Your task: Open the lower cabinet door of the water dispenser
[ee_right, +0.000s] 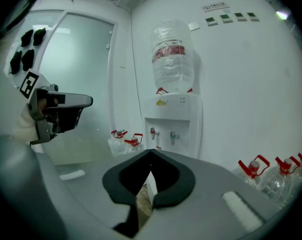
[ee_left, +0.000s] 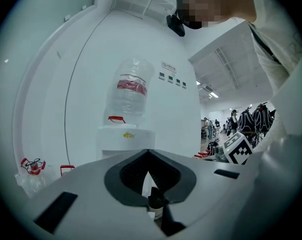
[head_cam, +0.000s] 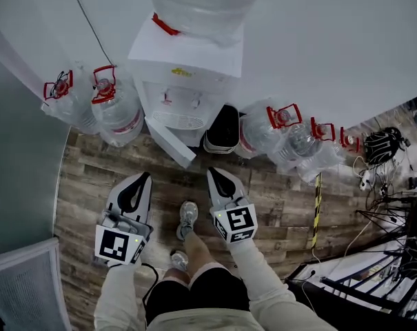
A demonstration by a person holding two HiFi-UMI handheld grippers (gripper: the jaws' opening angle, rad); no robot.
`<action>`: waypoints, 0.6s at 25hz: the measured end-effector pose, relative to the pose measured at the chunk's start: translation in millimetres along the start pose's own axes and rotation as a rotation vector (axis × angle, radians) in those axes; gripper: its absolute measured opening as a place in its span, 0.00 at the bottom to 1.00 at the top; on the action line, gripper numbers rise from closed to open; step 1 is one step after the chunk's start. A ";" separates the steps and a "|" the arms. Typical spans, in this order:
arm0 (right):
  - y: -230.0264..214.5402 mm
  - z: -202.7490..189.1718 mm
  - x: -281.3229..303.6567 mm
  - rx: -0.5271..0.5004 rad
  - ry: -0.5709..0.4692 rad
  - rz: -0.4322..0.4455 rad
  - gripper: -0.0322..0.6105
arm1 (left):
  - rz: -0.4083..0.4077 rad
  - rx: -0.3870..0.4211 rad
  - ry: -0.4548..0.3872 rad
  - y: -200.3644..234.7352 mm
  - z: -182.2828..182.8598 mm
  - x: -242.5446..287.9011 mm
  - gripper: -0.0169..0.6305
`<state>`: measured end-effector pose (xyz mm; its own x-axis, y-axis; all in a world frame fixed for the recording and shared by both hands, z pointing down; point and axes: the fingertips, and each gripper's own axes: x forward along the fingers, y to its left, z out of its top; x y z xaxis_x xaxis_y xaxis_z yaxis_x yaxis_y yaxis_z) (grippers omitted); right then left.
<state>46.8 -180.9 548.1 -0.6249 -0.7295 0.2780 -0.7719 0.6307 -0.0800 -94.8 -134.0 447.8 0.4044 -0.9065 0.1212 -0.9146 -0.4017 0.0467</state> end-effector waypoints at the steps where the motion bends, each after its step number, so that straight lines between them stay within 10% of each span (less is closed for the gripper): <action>1: 2.1 8.5 -6.2 -0.009 -0.001 0.004 0.06 | 0.002 0.001 -0.002 -1.9 7.3 -2.5 0.03; 15: 14.8 120.7 -79.9 -0.020 -0.089 -0.003 0.06 | 0.012 0.027 -0.030 -26.3 89.2 -38.0 0.03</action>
<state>71.1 -145.1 409.2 -0.6311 -0.7517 0.1916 -0.7720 0.6328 -0.0600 -85.5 -100.6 353.5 0.3935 -0.9147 0.0917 -0.9191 -0.3935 0.0186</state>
